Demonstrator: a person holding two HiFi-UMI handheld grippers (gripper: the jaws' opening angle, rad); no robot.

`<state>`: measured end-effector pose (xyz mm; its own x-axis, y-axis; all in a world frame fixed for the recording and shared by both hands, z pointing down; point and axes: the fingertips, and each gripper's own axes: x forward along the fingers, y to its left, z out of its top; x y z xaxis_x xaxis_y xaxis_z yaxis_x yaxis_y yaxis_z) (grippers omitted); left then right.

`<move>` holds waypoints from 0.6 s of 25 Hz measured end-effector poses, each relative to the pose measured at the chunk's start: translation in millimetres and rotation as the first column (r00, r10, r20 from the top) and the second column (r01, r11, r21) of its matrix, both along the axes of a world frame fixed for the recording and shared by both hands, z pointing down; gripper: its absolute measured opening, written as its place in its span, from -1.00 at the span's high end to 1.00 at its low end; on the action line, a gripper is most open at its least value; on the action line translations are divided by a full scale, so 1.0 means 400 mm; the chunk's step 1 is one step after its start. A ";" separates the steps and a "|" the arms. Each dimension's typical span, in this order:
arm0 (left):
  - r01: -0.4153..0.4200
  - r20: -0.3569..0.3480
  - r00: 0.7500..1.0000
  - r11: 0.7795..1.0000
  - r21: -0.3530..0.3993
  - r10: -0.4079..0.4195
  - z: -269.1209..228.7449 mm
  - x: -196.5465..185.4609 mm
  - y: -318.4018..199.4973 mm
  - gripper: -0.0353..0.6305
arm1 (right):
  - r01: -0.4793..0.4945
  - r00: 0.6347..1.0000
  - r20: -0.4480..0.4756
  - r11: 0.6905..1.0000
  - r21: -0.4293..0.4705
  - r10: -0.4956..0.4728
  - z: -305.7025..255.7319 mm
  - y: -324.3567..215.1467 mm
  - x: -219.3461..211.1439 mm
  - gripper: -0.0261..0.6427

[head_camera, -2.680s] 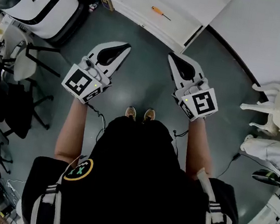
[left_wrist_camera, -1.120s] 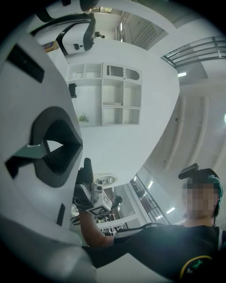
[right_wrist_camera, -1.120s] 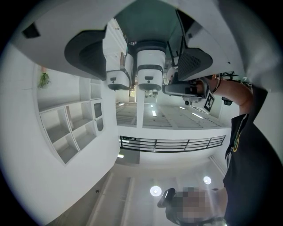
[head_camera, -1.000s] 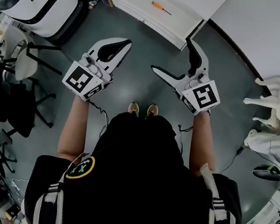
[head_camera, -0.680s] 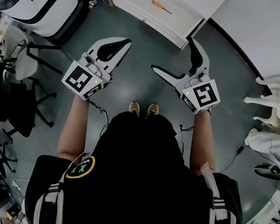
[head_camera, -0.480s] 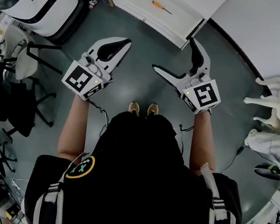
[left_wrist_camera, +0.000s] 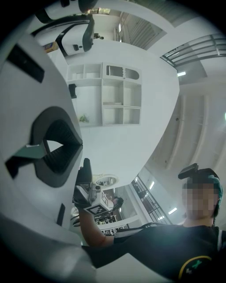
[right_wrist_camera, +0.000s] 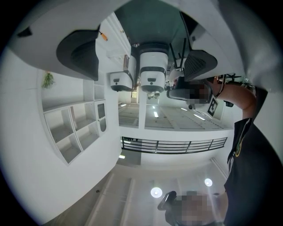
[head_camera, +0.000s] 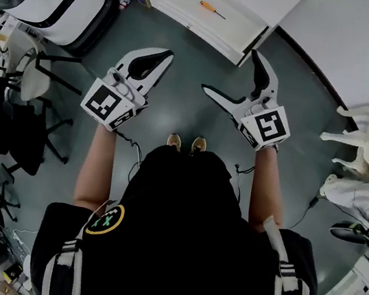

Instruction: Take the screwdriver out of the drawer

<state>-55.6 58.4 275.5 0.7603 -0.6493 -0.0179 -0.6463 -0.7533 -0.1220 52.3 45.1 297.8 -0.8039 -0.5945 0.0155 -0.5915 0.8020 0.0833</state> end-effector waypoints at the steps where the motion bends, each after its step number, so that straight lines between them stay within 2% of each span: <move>1: 0.004 0.002 1.000 1.000 0.000 -0.004 0.001 0.008 0.000 0.84 | 0.001 1.000 -0.002 1.000 0.001 -0.001 0.002 -0.001 0.009 -0.83; 15: 0.018 0.013 1.000 1.000 -0.002 -0.018 0.016 0.093 -0.058 0.84 | 0.004 1.000 -0.005 1.000 0.016 -0.004 0.015 -0.079 0.101 -0.83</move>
